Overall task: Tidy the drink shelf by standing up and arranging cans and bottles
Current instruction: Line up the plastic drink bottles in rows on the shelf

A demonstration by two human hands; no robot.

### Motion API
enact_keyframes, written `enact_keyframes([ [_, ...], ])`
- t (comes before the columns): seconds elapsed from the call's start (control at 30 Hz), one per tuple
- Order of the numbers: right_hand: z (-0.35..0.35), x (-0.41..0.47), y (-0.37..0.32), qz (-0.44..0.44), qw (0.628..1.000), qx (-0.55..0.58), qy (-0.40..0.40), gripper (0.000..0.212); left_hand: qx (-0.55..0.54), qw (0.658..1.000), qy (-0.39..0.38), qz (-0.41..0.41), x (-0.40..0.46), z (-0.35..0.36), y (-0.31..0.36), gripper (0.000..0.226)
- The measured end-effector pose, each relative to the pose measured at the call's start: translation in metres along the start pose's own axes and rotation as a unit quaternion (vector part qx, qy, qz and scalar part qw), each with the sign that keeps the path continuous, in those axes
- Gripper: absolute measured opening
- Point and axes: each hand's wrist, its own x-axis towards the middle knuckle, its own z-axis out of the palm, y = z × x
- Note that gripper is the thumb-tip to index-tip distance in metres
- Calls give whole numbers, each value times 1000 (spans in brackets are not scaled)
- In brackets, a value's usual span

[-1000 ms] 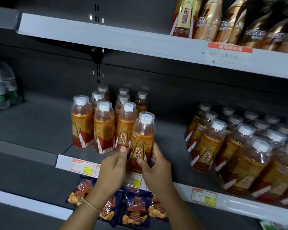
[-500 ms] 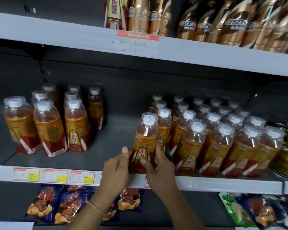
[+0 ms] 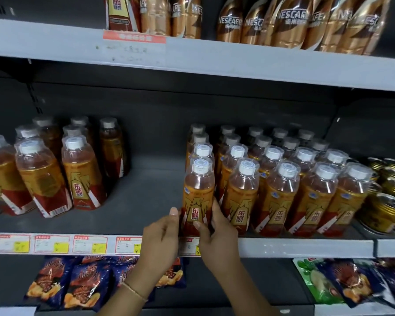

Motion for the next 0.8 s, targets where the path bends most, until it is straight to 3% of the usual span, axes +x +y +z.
enact_keyframes([
  [0.1,1,-4,4,-5,999,-20,33,63,17,999,-13,24,4,1,-6,29],
  [0.2,0,-9,6,-23,996,-39,71,57,41,997,-33,47,8,-1,-11,49],
  [0.4,-2,-11,12,-32,994,-49,89,48,122,986,-90,73,17,-6,-14,57],
  [0.5,-2,-10,14,-32,994,-50,93,45,151,979,-116,74,22,-3,-10,49],
  [0.8,2,-9,21,-59,987,-41,145,42,172,976,-87,104,23,2,-18,53],
])
